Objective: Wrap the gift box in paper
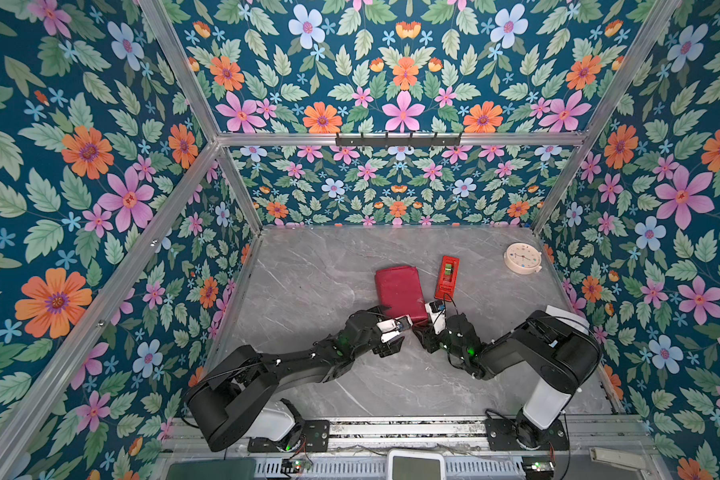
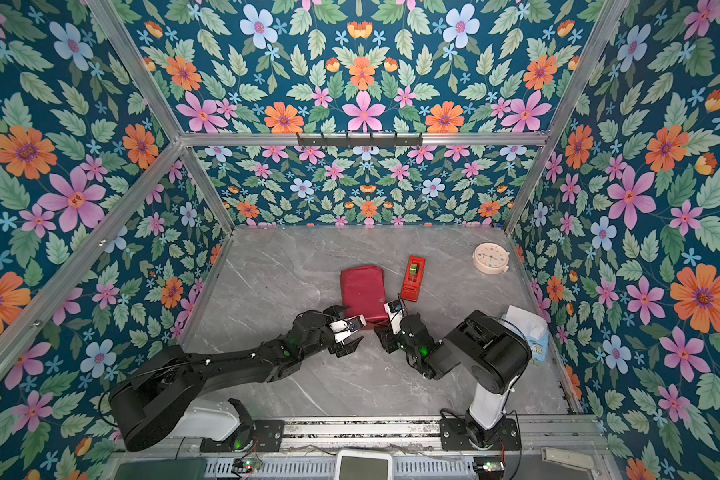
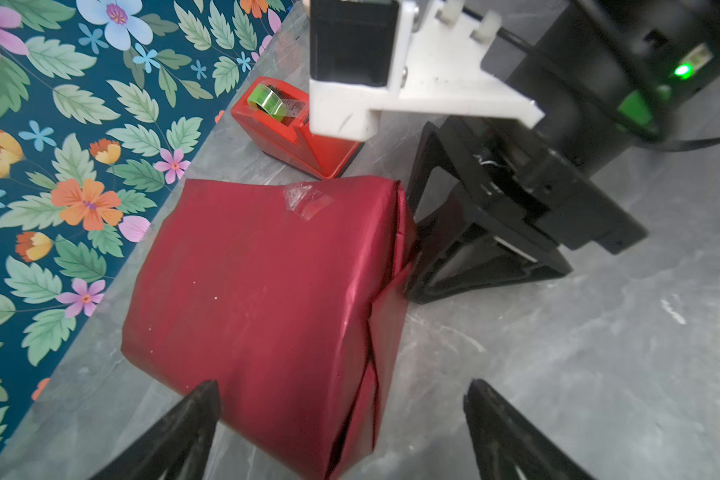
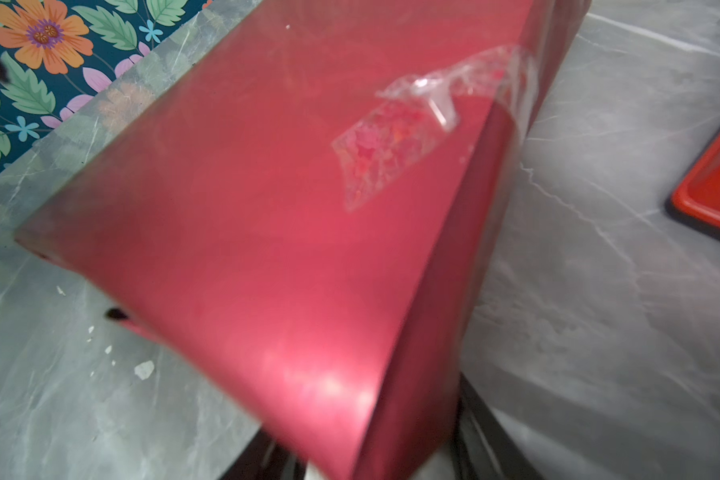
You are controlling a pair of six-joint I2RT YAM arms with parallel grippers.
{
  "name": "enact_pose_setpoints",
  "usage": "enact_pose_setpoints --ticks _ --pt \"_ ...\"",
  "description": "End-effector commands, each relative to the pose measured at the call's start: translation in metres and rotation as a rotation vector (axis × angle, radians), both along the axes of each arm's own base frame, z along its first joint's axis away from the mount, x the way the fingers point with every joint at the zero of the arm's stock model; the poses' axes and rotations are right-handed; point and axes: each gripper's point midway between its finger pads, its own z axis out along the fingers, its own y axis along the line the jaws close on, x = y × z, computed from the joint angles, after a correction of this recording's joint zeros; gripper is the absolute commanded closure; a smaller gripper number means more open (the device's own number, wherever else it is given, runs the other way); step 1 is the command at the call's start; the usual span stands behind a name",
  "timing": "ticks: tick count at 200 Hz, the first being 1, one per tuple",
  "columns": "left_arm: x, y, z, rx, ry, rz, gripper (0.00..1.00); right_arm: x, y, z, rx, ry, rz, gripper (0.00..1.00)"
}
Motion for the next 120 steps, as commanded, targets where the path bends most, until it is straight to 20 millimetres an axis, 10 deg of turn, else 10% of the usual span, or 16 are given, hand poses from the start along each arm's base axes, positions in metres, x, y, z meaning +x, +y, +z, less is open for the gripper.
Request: enact_pose_setpoints --ticks 1,120 --pt "0.013 -0.003 0.006 0.036 -0.091 0.008 0.02 -0.005 -0.003 -0.011 -0.016 0.046 -0.006 0.48" --pt "0.038 -0.009 -0.022 0.160 -0.175 0.003 0.00 -0.005 -0.004 -0.011 -0.012 0.049 -0.008 0.51"
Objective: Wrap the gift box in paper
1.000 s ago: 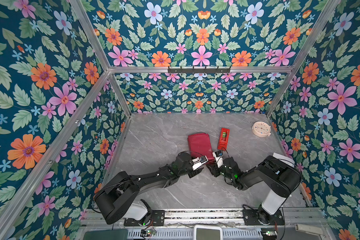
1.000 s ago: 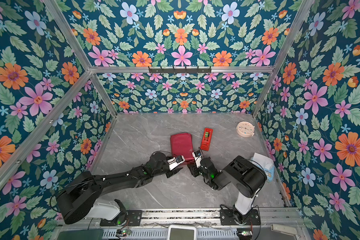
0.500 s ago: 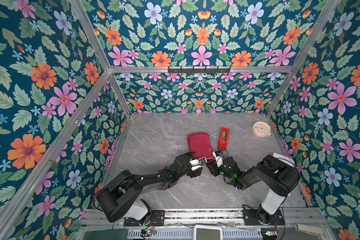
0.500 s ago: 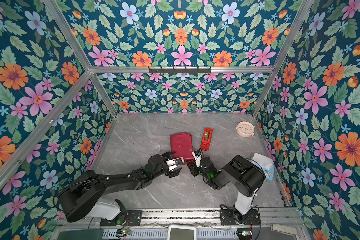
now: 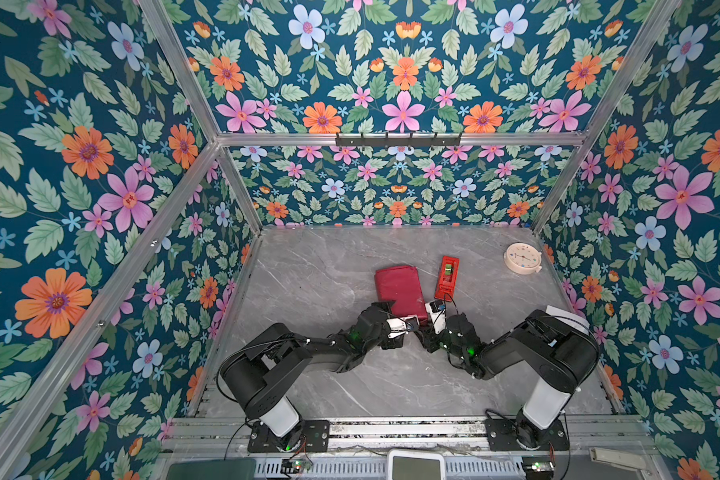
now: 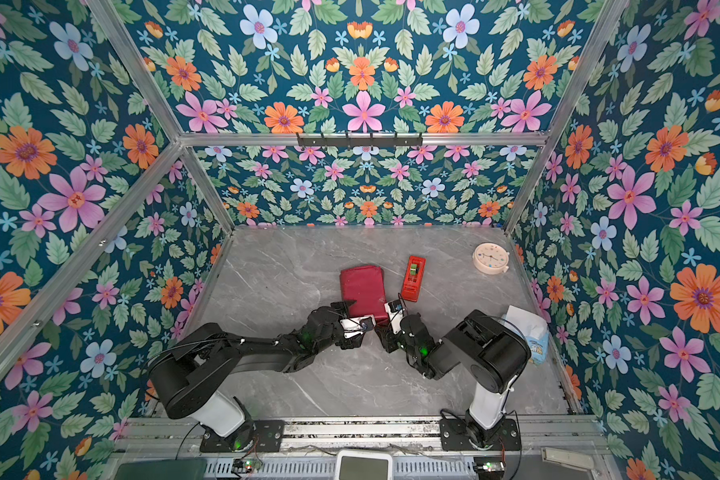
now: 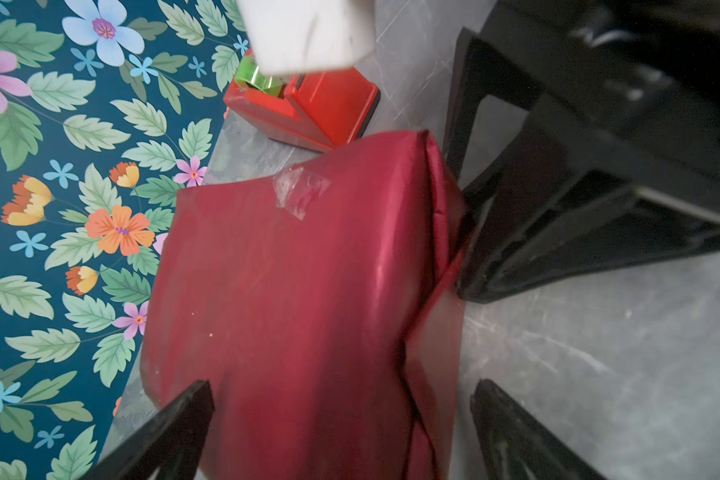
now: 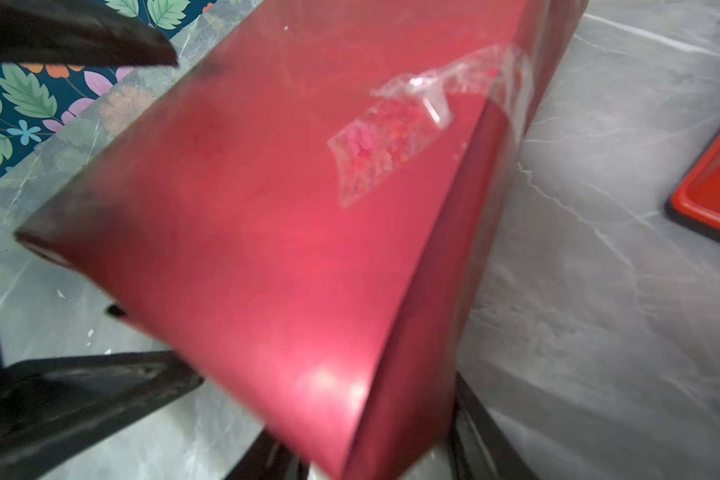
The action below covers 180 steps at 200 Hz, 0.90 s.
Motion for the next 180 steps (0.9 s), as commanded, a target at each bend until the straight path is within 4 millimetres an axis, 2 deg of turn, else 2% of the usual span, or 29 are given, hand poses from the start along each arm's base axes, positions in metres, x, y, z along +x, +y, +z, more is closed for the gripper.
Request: enact_pose_setpoints --ticks 1,84,115,180 --pt "0.006 -0.001 0.005 -0.006 -0.040 -0.003 0.00 -0.006 -0.004 -0.011 -0.018 0.049 -0.005 0.51" --pt "0.017 0.011 -0.007 -0.010 0.006 0.014 0.12 -0.003 -0.004 -0.007 -0.009 0.042 -0.012 0.50" --pt "0.018 0.008 -0.008 -0.014 0.009 0.007 0.16 -0.001 -0.003 -0.004 -0.003 0.037 -0.015 0.47" --pt "0.017 0.006 -0.012 -0.003 0.013 -0.017 0.25 0.012 -0.002 0.002 0.010 0.018 -0.051 0.30"
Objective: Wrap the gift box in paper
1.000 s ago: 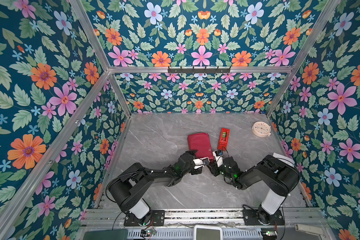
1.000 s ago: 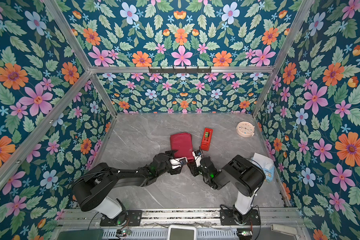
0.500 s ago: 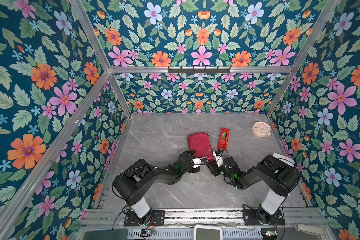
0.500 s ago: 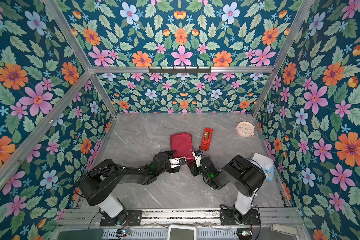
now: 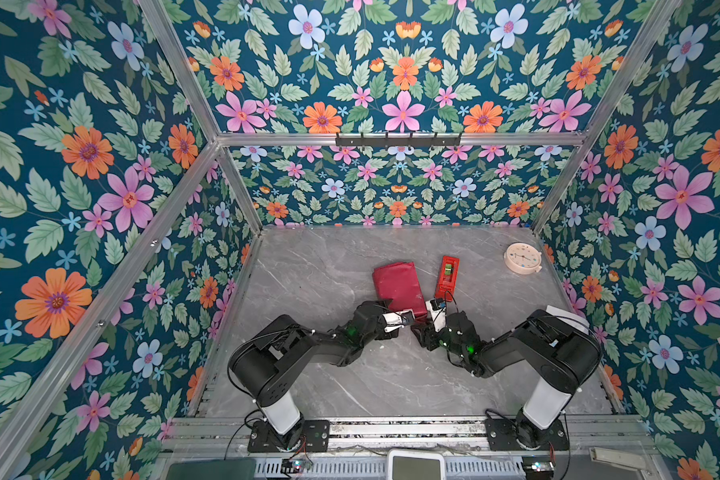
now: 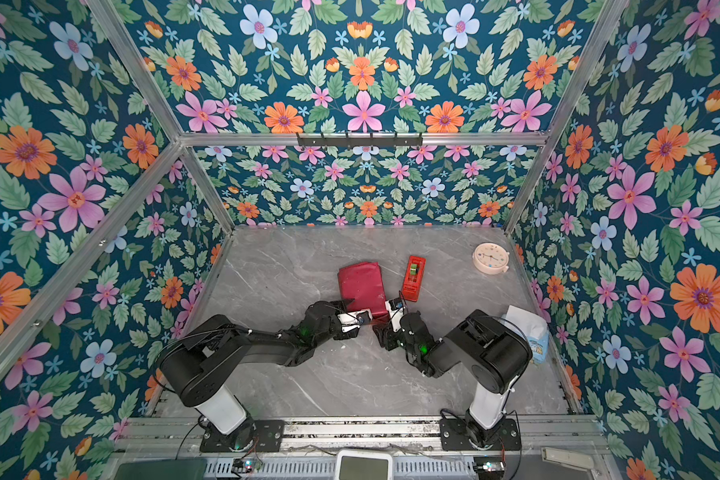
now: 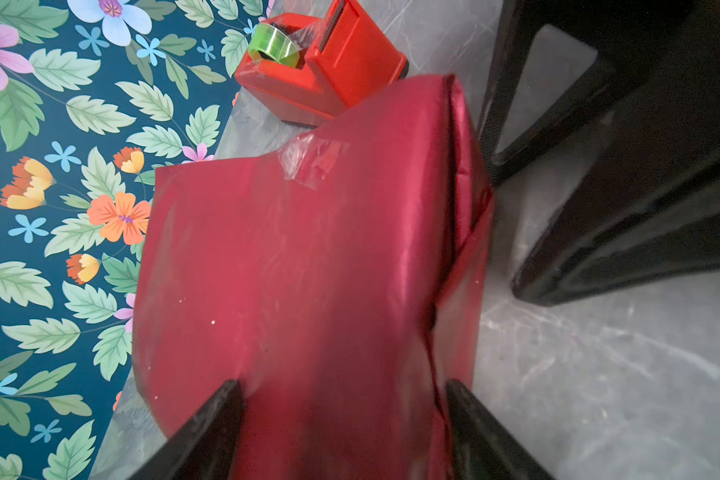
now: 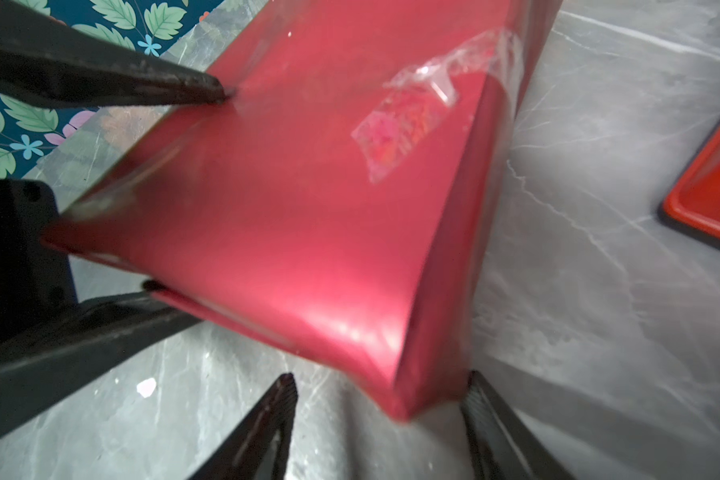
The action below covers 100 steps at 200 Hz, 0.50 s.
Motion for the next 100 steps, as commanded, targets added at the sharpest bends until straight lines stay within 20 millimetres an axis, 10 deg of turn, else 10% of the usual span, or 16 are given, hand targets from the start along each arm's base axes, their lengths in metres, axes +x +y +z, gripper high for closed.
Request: enact_pose_setpoints --ticks 1,100 --pt "-0.004 -0.001 -0.006 0.016 0.016 -0.022 0.25 0.005 -0.003 -0.003 -0.009 0.012 -0.031 0.30" --pt "-0.004 0.000 -0.008 0.028 0.014 -0.042 0.28 0.022 0.002 0.024 0.105 -0.021 -0.070 0.15"
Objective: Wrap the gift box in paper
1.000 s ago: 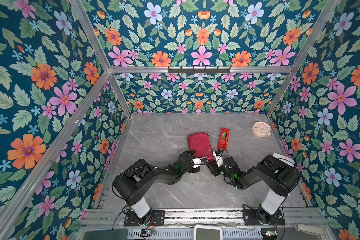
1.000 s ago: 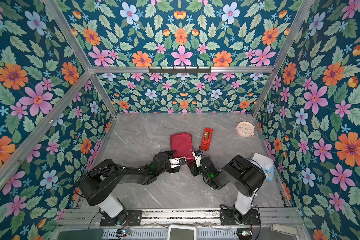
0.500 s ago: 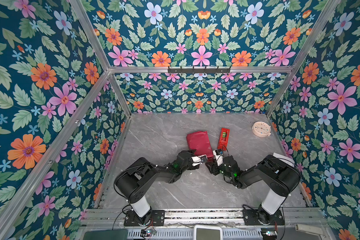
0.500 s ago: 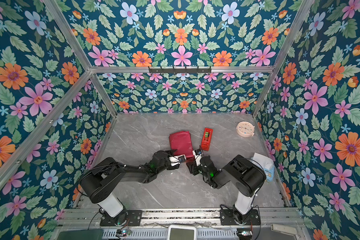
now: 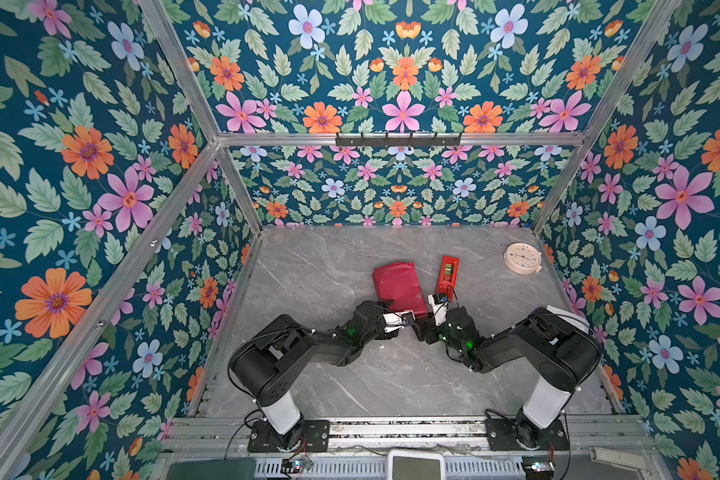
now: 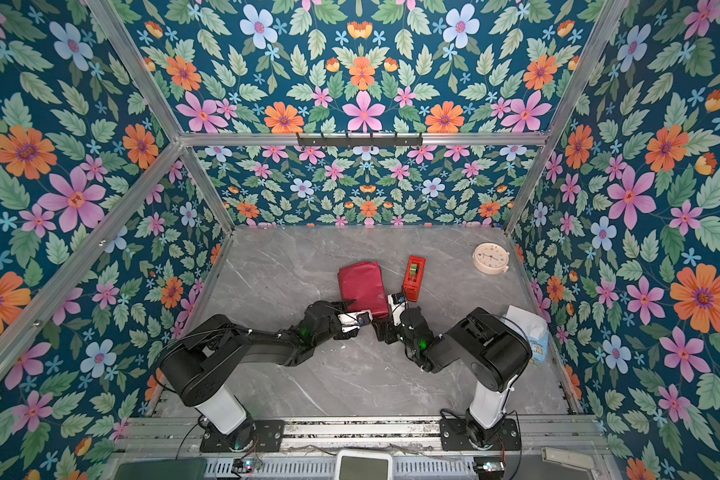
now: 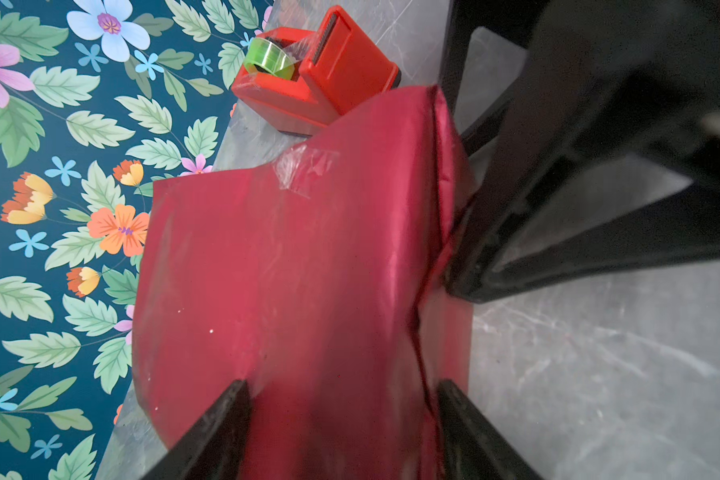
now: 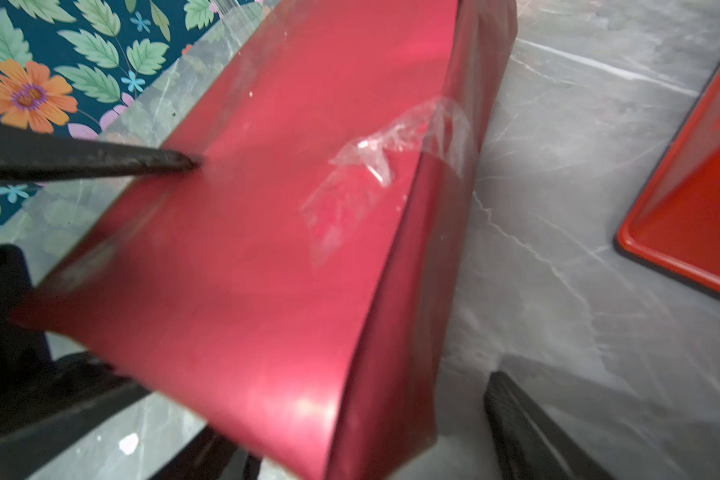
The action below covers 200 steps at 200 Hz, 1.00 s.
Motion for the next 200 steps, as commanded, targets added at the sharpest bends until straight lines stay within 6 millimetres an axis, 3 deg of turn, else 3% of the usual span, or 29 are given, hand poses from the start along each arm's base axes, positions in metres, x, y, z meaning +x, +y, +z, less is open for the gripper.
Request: enact_pose_setpoints --ticks 1,64,116,132,138,143,178,200 --pt "-0.004 0.002 -0.009 0.027 0.025 -0.016 0.28 0.005 0.006 0.016 0.061 -0.028 -0.003 0.15" --pt "-0.002 0.002 -0.008 0.025 0.024 -0.018 0.28 0.007 0.018 0.034 0.145 -0.042 0.025 0.12" --pt "0.001 0.002 -0.006 0.019 0.017 -0.013 0.28 0.002 0.017 0.045 0.195 -0.031 0.028 0.11" --pt "0.002 0.003 -0.006 0.017 0.017 -0.010 0.29 -0.003 0.011 0.044 0.191 -0.014 0.024 0.11" --pt "0.002 0.003 -0.006 0.016 0.018 -0.008 0.29 -0.007 0.007 0.034 0.174 0.016 0.017 0.11" --pt "0.003 0.004 -0.005 0.014 0.015 -0.007 0.29 -0.008 0.004 0.045 0.188 0.005 0.013 0.11" --pt "0.003 0.004 -0.005 0.009 0.019 -0.011 0.29 -0.019 -0.025 0.046 0.154 0.112 -0.024 0.11" --pt "0.003 0.004 -0.005 0.004 0.017 -0.016 0.29 -0.023 -0.037 0.066 0.116 0.122 -0.031 0.11"
